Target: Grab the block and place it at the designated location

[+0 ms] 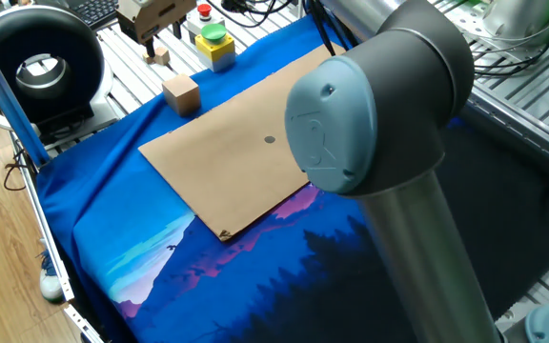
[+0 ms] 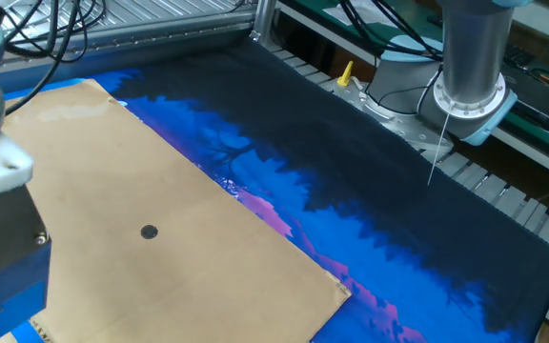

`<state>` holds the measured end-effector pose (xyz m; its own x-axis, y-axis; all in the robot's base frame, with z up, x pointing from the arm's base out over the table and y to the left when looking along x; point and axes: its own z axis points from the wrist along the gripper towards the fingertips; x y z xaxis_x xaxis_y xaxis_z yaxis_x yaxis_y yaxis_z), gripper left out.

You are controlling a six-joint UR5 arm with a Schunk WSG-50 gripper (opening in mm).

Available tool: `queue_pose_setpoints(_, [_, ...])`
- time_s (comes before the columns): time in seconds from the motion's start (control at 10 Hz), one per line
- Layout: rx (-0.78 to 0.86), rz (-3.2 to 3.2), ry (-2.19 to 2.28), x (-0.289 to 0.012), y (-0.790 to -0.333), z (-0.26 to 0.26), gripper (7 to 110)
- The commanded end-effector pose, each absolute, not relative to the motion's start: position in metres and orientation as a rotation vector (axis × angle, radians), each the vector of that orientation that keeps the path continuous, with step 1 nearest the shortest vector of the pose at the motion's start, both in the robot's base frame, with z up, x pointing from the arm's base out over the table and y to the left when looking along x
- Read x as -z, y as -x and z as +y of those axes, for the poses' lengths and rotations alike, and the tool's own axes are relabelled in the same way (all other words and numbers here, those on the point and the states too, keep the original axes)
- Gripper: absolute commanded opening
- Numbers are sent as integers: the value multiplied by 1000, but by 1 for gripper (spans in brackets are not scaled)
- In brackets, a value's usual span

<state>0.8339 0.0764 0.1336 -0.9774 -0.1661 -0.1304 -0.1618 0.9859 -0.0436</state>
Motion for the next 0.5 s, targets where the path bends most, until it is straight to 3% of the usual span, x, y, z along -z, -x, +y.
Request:
queue_pose_setpoints(0.0, [28, 2970, 225, -134, -841, 79, 66])
queue_pose_setpoints(0.4, [30, 2965, 237, -134, -842, 79, 66])
